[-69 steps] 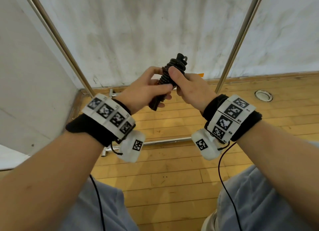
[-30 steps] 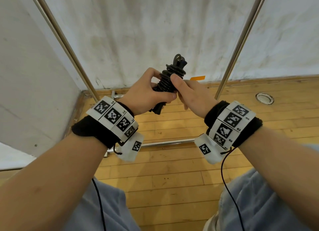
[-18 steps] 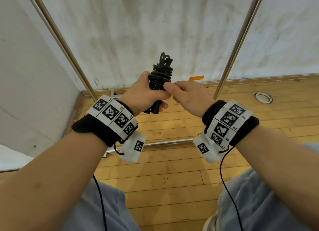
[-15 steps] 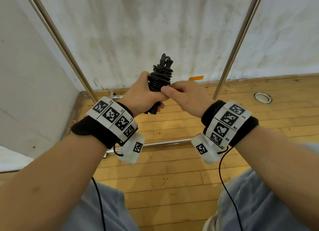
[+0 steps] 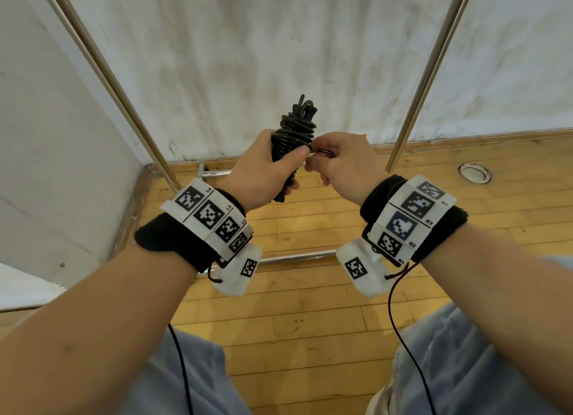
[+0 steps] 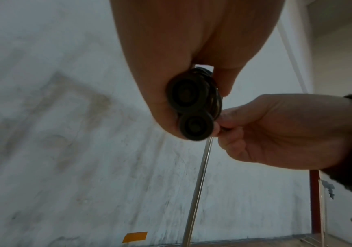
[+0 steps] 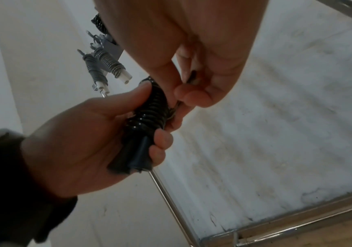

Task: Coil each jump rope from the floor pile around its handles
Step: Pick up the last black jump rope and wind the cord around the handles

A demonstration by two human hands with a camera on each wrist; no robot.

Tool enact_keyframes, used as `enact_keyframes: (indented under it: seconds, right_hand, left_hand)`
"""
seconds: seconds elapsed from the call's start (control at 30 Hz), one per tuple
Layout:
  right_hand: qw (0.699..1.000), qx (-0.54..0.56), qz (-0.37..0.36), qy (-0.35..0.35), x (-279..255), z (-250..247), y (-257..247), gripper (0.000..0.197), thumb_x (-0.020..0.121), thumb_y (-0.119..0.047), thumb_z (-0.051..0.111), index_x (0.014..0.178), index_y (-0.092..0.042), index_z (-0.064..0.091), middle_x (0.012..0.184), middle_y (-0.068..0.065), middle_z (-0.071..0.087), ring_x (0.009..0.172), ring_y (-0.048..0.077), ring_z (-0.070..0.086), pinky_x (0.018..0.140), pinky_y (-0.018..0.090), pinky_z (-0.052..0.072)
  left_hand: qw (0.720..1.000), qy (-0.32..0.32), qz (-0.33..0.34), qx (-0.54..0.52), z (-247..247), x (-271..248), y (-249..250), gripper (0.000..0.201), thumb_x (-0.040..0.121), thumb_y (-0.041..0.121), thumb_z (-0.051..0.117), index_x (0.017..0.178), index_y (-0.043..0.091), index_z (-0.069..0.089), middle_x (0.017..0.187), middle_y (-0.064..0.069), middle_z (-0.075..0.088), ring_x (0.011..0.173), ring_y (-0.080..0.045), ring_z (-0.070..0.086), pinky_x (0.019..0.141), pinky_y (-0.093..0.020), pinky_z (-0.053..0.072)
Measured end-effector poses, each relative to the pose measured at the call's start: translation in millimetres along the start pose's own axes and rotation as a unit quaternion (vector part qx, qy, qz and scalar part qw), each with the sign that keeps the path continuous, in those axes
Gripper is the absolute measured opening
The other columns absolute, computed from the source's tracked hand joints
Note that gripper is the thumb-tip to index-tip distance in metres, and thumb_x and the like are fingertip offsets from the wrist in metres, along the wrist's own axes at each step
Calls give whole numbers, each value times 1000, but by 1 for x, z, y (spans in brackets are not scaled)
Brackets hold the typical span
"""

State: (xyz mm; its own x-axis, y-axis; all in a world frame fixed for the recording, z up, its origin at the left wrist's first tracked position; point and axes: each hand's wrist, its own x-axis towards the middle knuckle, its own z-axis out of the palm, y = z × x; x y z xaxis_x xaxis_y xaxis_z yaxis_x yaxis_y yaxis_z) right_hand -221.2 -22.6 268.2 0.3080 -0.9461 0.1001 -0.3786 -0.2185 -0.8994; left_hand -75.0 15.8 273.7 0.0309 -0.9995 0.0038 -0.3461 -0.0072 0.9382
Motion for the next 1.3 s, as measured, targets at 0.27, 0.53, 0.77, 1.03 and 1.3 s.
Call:
enact_keyframes:
  seconds: [0.27,0.53,0.77,1.03,1.3]
  right_hand:
    - [996,-83,-1,-18,-2,3,-3,10,88,-28,60,91,-18,58,62,-6,59,44,0,52,42,11,37]
    - [985,-156,-70,26,-15,15,4,15,94,-23,50,85,-17,61,72,-3,61,66,11,54,58,16,37]
    - [988,-129,-86,22,-21,19,7,23,96,-16,45,79,-19,60,72,-4,62,65,9,54,58,9,36]
    - [993,-81,-67,54,-14,9,-2,25,95,-15,47,87,-9,70,74,1,65,72,20,61,70,35,50]
    - [998,-40,-52,19,-16,17,-8,26,95,-11,43,89,-7,68,81,4,67,76,20,63,76,41,54]
  left_hand:
    - [999,31,3,5,0,1,-4,32,89,28,64,107,17,40,85,-5,63,57,-6,64,51,-28,55]
    - [996,83,-14,-2,8,5,-4,30,91,23,59,112,17,38,80,-1,59,49,-4,57,48,-27,50]
    - [997,71,3,15,8,3,-7,35,93,19,57,121,18,36,84,2,58,63,-7,56,53,-23,46]
    - [998,43,32,-28,6,-4,0,22,96,25,53,114,22,41,91,1,59,79,-18,64,73,-41,57]
    - [993,102,44,-42,8,-2,-3,27,89,15,62,107,19,42,91,1,61,69,-11,64,66,-40,59]
